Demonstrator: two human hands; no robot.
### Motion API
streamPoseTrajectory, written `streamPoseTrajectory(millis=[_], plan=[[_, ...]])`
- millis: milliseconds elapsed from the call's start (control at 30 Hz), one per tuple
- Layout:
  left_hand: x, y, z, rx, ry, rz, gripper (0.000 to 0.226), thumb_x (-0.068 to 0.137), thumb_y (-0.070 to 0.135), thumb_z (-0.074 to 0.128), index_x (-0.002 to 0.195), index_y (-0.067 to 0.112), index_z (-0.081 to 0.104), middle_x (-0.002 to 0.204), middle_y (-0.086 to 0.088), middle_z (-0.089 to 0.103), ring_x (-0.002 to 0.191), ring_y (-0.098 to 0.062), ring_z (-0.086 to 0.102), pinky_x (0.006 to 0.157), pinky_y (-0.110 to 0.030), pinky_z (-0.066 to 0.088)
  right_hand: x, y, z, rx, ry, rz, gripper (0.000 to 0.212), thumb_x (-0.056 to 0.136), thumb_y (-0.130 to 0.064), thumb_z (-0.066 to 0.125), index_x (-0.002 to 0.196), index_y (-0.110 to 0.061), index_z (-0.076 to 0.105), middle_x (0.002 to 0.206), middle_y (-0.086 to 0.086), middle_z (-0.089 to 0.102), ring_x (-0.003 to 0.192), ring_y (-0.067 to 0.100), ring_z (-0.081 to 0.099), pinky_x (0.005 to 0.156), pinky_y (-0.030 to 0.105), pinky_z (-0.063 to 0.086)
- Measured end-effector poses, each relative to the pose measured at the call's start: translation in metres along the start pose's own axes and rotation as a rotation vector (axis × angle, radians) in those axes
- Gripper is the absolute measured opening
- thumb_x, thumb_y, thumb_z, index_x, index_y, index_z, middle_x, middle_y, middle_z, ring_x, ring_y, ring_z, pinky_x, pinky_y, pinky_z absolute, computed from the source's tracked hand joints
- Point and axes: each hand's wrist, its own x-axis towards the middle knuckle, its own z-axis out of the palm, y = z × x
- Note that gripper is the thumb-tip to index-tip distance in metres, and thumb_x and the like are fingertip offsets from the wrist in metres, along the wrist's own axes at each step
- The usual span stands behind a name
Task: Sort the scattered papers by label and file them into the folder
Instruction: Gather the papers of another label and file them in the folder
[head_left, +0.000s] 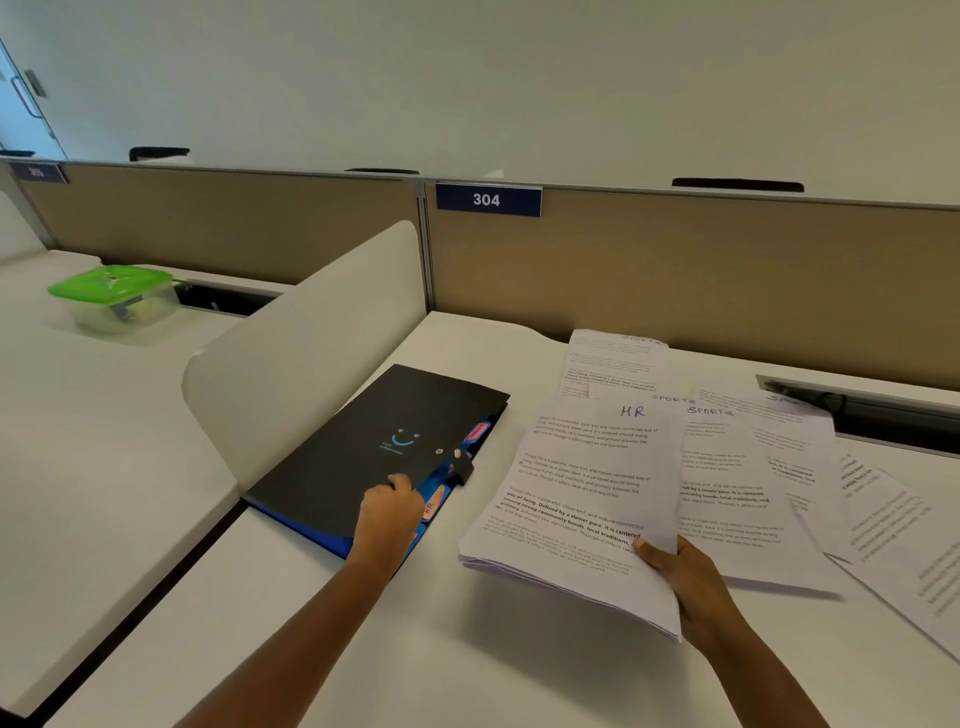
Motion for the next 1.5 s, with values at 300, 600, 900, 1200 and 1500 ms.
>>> streamPoseTrajectory(millis=[300, 600, 900, 1200, 1500], plan=[[-0.003, -0.016, -0.016, -0.131, 0.123, -0.005, 0.042, 0.095, 0.016, 0.043, 0.133, 0.010, 0.026, 0.105, -0.007, 0.056, 0.076, -0.013, 0.054, 0.065, -0.021, 0.040, -0.002, -0.007, 0.012, -0.026, -0.017, -0.036, 0.032, 0.087, 0.000, 0.055, 0.119, -0.003, 0.049, 0.097, 0.012, 0.064, 0.081, 0.028, 0.063, 0.045, 0.025, 0.055], [-0.001, -0.053, -0.044, -0.498, 0.346, -0.256, 0.033, 0.094, 0.001, 0.035, 0.125, 0.011, 0.032, 0.071, -0.002, 0.050, 0.061, -0.014, 0.048, 0.059, -0.021, 0.040, 0.001, -0.021, 0.044, -0.038, -0.100, -0.081, 0.029, 0.087, -0.003, 0.056, 0.115, -0.004, 0.053, 0.100, 0.013, 0.066, 0.084, 0.028, 0.065, 0.049, 0.026, 0.056], [0.003, -0.062, -0.032, -0.779, 0.341, -0.293, 0.016, 0.093, 0.006, 0.043, 0.098, 0.017, 0.032, 0.076, -0.006, 0.056, 0.066, -0.020, 0.058, 0.046, -0.016, 0.032, 0.024, -0.038, 0.096, -0.164, -0.133, -0.093, 0.028, 0.088, 0.000, 0.054, 0.115, -0.003, 0.053, 0.098, 0.010, 0.064, 0.080, 0.022, 0.063, 0.053, 0.025, 0.054], [0.005, -0.064, -0.029, -0.839, 0.308, -0.210, 0.019, 0.095, 0.015, 0.044, 0.094, 0.021, 0.026, 0.076, 0.002, 0.050, 0.067, -0.013, 0.055, 0.061, -0.018, 0.047, 0.056, -0.023, 0.131, -0.304, -0.017, -0.143, 0.031, 0.090, -0.001, 0.050, 0.121, -0.001, 0.051, 0.119, 0.017, 0.060, 0.090, 0.029, 0.058, 0.061, 0.027, 0.049], [0.009, -0.063, -0.042, -0.852, 0.282, -0.076, 0.014, 0.096, 0.020, 0.040, 0.094, 0.020, 0.026, 0.100, -0.004, 0.062, 0.066, -0.008, 0.050, 0.045, -0.009, 0.036, 0.074, 0.007, 0.189, -0.273, 0.016, -0.197, 0.028, 0.087, 0.001, 0.053, 0.114, -0.002, 0.054, 0.105, 0.012, 0.061, 0.089, 0.028, 0.059, 0.067, 0.028, 0.052]])
